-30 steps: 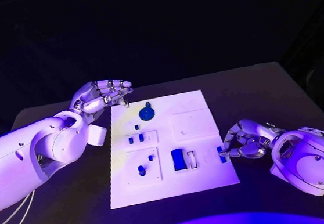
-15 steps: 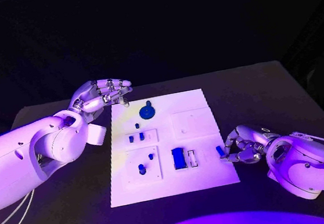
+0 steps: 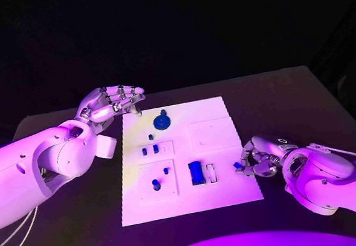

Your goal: Assemble the parts on the task board

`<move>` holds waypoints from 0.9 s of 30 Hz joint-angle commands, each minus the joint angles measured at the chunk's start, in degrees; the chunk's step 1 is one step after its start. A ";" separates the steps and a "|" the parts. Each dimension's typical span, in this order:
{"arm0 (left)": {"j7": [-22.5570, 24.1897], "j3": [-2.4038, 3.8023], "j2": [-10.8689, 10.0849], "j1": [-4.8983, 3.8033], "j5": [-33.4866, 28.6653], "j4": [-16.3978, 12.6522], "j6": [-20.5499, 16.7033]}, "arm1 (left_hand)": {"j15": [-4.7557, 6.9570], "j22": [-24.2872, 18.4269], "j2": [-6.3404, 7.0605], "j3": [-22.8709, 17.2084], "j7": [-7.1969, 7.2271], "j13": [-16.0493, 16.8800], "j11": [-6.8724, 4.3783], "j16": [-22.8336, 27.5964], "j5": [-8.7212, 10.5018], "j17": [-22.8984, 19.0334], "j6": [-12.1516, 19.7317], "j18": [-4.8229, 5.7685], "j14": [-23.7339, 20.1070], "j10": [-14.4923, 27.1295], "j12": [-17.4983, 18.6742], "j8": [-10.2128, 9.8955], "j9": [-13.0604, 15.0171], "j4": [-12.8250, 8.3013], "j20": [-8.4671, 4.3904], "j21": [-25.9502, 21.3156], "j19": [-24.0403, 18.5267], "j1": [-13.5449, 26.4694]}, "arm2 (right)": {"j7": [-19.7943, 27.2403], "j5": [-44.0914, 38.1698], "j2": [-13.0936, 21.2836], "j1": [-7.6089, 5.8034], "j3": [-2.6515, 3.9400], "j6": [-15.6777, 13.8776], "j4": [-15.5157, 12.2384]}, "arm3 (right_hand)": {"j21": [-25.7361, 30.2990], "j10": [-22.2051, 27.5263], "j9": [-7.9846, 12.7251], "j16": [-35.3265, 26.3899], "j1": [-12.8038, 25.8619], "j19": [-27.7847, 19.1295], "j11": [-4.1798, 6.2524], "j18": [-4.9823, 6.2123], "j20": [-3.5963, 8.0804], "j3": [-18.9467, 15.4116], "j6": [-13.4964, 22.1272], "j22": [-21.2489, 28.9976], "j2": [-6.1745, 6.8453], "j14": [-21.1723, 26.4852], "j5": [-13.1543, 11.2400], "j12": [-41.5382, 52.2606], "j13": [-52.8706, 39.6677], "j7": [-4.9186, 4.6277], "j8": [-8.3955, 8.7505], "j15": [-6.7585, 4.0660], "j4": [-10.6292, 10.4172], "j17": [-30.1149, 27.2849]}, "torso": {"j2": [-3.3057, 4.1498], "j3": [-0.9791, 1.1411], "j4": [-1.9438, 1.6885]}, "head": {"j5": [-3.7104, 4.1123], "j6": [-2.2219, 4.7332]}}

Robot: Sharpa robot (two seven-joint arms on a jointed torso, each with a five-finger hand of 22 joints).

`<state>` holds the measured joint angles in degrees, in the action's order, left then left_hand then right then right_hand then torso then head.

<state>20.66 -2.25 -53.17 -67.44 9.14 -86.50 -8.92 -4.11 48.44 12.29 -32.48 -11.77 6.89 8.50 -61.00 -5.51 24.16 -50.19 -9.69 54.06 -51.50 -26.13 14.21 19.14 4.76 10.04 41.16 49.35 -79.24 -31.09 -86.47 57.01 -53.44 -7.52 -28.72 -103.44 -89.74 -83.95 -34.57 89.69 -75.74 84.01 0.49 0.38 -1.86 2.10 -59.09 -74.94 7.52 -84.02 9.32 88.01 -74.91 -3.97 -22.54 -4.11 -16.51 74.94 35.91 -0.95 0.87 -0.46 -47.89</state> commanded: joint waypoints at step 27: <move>0.20 0.03 -0.01 0.00 -0.26 -0.16 0.66 | -0.33 -0.09 -0.66 0.03 0.15 -0.09 -0.17 0.01 0.00 -0.01 0.30 -0.77 -0.21 0.44 -0.26 0.24 -0.05 0.47 0.04 -0.42 0.39 0.25 | -2.52 9.86 -1.28 -1.32 -0.33 -2.99 -2.94 | -0.26 -5.59 4.35 0.31 1.81 5.99 0.59 -0.38 0.21 31.44 0.06 -15.06 4.66 -5.98 10.64 0.81 -14.56 0.77 -2.89 -0.44 10.59 15.06 | -0.02 -0.03 0.02 | -0.19 0.02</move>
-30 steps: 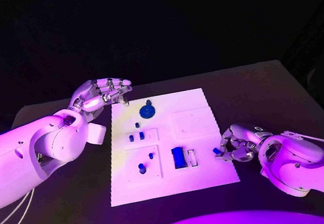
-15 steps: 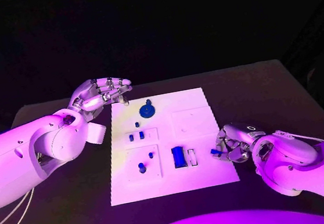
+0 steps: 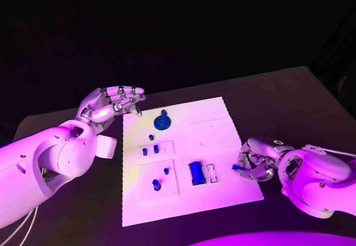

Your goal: Assemble the parts on the task board

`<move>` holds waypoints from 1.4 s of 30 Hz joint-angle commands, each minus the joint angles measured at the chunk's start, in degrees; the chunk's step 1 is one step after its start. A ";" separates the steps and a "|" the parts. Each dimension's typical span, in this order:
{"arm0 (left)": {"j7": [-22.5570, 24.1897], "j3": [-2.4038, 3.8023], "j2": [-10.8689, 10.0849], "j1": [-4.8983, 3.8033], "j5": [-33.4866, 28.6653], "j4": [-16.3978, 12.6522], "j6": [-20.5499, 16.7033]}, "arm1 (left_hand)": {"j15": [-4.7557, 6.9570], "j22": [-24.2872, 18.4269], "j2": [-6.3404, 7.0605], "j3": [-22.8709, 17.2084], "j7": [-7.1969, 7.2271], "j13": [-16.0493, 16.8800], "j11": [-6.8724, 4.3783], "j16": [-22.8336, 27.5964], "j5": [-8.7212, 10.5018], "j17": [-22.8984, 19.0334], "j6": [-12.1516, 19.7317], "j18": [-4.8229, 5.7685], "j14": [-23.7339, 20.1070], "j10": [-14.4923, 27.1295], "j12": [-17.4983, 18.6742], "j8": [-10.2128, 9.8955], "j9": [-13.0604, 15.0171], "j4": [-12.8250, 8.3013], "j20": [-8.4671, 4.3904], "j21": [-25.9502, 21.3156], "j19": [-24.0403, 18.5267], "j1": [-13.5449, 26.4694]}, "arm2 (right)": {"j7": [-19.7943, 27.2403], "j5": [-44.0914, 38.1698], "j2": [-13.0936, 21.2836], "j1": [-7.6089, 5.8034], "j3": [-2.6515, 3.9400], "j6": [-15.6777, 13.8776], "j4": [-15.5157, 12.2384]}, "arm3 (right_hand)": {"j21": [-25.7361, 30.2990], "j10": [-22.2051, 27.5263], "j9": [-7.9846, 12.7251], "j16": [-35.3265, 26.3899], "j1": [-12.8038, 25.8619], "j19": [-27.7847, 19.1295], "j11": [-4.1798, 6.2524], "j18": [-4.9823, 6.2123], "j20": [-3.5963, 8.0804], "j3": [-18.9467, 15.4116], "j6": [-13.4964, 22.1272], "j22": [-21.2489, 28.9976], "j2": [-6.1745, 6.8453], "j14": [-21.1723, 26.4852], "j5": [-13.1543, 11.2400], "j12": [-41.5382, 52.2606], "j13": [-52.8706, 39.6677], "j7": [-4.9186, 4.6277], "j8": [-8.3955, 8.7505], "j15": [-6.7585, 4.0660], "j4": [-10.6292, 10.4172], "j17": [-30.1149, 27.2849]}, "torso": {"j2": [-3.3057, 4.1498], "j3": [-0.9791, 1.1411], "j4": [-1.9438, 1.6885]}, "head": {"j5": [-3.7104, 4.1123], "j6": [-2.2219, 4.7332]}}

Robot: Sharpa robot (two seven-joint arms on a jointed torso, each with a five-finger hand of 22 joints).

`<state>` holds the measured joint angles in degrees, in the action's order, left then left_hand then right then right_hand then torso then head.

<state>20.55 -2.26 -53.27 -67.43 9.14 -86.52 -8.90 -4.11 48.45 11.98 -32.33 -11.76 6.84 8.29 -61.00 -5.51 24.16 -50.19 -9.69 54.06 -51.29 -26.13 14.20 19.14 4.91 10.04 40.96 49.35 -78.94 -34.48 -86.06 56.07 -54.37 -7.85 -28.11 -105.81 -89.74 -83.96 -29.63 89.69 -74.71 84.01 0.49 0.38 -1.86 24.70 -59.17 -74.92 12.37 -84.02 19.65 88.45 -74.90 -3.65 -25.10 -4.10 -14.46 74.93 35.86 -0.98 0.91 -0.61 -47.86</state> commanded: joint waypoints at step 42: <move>-0.05 0.04 0.13 -0.02 -0.26 -0.29 1.06 | -0.31 -0.14 -0.40 -0.14 0.17 -0.09 0.03 0.00 0.01 -0.02 0.23 -0.77 -0.25 0.31 -0.33 0.36 -0.03 0.39 0.03 -0.32 0.45 -0.14 | 2.86 22.79 -9.60 -1.43 -0.06 -1.95 4.93 | -0.26 -5.80 -0.23 0.31 12.59 5.99 0.68 -0.38 0.38 3.37 -0.68 -15.08 1.00 -5.98 -1.23 0.89 -14.82 0.62 -0.12 -0.56 3.34 15.07 | 0.02 -0.01 0.00 | 0.01 -0.18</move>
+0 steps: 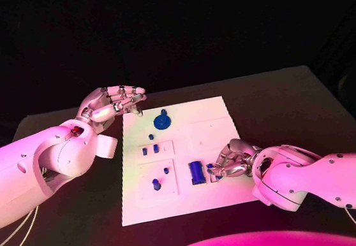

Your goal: Assemble the parts on the task board

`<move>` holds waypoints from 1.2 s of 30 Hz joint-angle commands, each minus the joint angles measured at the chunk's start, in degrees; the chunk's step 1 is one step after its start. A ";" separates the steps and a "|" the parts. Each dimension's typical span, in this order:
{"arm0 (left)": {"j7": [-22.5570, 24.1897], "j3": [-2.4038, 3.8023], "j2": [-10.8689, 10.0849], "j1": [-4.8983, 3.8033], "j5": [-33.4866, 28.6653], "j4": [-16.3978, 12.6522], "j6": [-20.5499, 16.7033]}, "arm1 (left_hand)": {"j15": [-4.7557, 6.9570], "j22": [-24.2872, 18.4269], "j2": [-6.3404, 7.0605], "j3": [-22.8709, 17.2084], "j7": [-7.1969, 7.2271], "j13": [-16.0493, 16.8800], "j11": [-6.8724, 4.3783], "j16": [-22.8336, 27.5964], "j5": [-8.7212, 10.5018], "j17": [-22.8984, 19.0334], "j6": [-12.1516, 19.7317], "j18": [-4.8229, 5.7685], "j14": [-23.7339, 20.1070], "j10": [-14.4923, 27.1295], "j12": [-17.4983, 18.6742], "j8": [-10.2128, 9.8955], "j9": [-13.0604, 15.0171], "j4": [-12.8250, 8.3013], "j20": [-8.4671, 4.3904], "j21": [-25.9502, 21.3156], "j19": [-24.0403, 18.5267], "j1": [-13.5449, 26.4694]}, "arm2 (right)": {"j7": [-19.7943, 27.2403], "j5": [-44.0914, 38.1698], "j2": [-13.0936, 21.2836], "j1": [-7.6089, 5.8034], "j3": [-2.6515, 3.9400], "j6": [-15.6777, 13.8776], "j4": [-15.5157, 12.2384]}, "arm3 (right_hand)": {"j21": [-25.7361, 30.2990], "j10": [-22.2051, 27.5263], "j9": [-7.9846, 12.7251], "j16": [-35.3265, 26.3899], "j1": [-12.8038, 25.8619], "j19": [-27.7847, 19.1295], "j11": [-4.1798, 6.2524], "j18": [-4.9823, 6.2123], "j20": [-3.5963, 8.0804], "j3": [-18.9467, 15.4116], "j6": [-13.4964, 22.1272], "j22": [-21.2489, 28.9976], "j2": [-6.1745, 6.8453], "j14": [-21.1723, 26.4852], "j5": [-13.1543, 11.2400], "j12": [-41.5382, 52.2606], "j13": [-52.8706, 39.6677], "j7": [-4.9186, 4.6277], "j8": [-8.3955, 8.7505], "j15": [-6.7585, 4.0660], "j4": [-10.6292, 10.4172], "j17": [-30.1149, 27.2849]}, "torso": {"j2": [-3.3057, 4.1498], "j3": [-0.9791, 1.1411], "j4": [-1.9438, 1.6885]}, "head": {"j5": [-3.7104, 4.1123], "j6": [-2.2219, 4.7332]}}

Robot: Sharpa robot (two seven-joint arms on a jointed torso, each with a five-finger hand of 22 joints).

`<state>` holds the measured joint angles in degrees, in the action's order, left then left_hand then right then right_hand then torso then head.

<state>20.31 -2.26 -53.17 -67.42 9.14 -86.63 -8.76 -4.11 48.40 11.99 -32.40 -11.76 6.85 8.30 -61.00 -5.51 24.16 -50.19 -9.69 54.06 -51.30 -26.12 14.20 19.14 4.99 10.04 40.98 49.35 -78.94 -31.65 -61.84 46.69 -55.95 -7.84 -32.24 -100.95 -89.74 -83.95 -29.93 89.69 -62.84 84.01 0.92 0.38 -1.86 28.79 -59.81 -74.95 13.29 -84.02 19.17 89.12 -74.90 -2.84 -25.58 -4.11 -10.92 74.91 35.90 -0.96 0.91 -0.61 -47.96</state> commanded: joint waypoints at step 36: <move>-0.04 0.04 -0.31 -0.02 -0.26 -0.25 0.76 | -0.33 -0.13 -0.47 -0.04 0.16 -0.11 0.03 0.00 0.01 -0.02 0.24 -0.76 -0.26 0.34 -0.37 0.40 -0.03 0.50 0.03 -0.41 0.47 -0.03 | -0.46 -4.58 2.48 0.15 -0.07 4.74 -2.86 | -0.26 -6.00 0.90 0.31 -0.15 5.99 0.46 -0.38 0.46 -6.49 -0.75 -15.05 -2.45 -5.98 -0.22 0.72 -15.03 0.08 0.91 -0.70 -4.31 15.09 | -0.02 0.01 0.03 | -0.16 -0.07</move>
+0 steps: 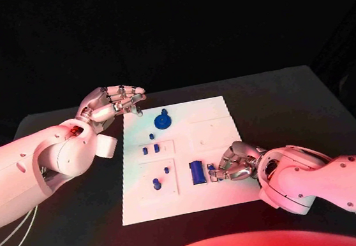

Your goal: Assemble the parts on the task board

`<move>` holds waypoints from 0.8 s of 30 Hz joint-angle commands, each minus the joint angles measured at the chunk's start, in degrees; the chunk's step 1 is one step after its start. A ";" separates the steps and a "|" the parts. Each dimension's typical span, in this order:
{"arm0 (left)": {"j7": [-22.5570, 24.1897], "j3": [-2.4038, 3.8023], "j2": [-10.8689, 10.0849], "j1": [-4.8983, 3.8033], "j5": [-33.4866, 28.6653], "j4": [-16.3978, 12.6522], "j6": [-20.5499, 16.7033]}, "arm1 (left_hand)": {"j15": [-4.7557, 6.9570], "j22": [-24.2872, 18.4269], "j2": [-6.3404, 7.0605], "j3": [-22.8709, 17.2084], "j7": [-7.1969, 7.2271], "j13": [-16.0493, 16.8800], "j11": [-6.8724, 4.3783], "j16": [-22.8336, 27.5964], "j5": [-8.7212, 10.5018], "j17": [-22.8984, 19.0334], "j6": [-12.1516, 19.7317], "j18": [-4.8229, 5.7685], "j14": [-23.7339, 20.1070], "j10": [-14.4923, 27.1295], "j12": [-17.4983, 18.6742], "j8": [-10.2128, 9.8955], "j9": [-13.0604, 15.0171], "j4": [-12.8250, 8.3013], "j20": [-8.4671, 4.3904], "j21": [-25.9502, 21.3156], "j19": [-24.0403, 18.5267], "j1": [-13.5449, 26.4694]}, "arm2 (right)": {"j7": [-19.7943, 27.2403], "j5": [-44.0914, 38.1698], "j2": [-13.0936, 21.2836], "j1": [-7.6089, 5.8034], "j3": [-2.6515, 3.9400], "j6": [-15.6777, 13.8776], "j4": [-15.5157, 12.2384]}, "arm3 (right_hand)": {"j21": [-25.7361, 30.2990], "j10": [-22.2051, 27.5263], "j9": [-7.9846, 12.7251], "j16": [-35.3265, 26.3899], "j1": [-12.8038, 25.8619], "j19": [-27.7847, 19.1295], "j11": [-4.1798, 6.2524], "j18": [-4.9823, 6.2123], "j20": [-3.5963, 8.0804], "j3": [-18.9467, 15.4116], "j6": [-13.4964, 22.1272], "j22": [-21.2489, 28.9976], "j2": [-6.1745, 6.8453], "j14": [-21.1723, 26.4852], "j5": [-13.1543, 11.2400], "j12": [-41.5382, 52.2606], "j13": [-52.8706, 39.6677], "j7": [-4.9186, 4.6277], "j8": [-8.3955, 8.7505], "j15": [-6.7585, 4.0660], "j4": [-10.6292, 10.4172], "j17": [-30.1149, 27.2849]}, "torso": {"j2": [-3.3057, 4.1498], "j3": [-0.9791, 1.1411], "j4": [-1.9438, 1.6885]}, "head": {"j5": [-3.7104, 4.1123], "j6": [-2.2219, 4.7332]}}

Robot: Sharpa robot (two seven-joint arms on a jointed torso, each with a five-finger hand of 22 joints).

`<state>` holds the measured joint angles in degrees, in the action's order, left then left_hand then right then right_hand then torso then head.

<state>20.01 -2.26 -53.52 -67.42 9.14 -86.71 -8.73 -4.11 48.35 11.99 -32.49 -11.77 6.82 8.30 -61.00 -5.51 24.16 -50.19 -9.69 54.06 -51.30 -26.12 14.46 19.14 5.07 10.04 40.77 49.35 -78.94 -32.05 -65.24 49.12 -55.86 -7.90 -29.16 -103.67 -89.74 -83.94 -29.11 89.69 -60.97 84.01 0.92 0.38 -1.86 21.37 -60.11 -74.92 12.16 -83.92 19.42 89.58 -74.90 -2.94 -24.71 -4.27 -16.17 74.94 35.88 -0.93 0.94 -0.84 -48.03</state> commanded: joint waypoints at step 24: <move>-0.08 0.03 0.02 -0.02 -0.26 -0.15 0.60 | -0.34 -0.11 -0.52 0.05 0.17 -0.09 0.03 -0.01 0.01 -0.02 0.25 -0.76 -0.27 0.38 -0.40 0.17 -0.03 0.51 0.04 -0.25 0.48 -0.01 | 1.24 -1.04 -0.27 0.04 -0.01 0.58 -0.39 | -0.26 -6.06 -0.66 0.31 -3.19 5.99 0.80 -0.38 0.70 11.19 -0.91 -15.08 -2.32 -6.08 -3.66 0.42 -15.10 0.57 -1.43 -0.80 6.33 15.06 | -0.01 -0.03 -0.04 | -0.04 -0.04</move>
<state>19.76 -2.26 -53.56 -67.42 9.14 -86.71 -8.75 -4.32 48.29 11.99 -32.33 -11.77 6.82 8.30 -61.00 -5.51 24.16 -50.19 -9.69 53.85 -51.30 -26.12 14.46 19.14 5.22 10.04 40.77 49.35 -78.94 -31.55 -66.24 48.84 -55.88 -7.88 -28.85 -103.97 -89.74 -84.04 -29.82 89.69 -64.52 83.92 1.42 0.38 -1.32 31.60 -60.47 -74.91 9.83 -83.94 15.94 89.79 -74.90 -2.62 -26.20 -4.83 -10.55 74.92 35.89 -0.96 0.90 -0.89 -48.13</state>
